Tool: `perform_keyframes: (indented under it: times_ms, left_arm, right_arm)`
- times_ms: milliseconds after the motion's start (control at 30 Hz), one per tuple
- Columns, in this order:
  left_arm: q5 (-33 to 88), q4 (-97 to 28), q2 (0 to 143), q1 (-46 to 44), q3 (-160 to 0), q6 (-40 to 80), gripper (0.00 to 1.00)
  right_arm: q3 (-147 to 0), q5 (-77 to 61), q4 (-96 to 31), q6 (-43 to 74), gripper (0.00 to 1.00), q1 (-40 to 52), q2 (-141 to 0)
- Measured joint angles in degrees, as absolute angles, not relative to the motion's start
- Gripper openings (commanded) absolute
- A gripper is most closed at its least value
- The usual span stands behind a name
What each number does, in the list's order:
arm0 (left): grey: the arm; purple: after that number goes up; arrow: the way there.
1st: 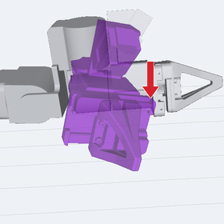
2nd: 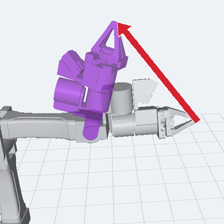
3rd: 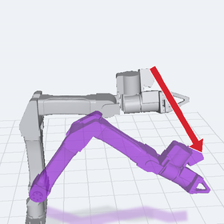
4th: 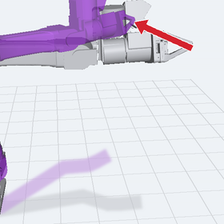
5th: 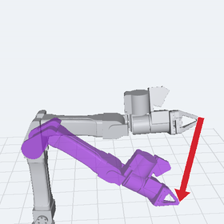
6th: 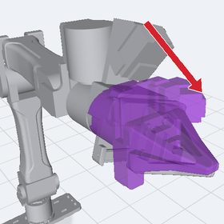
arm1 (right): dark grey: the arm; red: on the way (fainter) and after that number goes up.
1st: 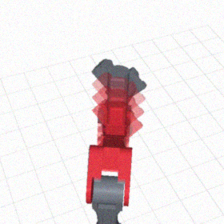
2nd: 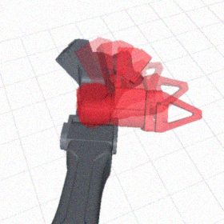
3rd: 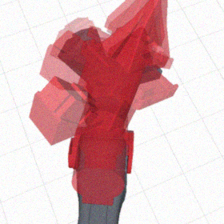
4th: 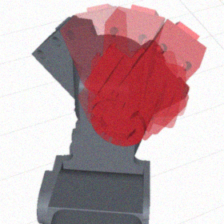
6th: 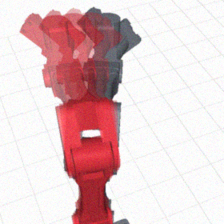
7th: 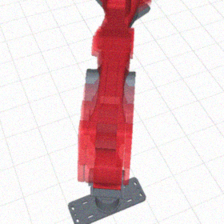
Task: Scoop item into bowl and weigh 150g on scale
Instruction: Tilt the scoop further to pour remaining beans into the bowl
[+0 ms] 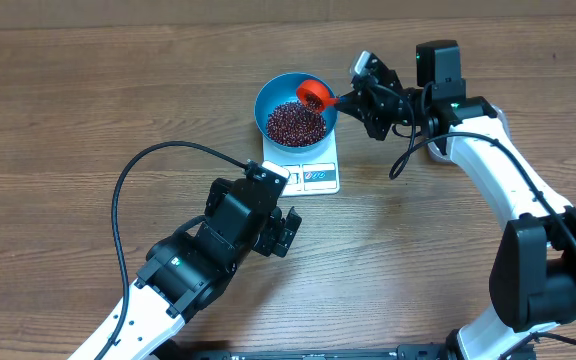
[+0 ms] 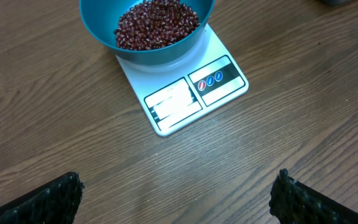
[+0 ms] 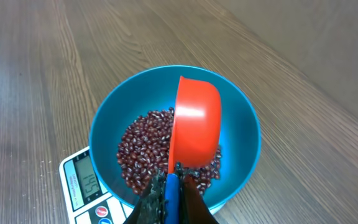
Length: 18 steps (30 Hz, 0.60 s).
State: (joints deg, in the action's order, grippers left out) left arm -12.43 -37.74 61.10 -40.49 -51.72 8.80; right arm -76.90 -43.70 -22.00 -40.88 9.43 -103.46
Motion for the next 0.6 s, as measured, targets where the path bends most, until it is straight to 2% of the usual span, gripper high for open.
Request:
perform_keyframes:
  times_ms: [600]
  left_arm:
    - [-12.43,-37.74,61.10,-40.49,-51.72,8.80,1.00]
  right_arm:
    - [-76.90,-43.51,-20.88,-43.81,0.04,9.91,-103.46]
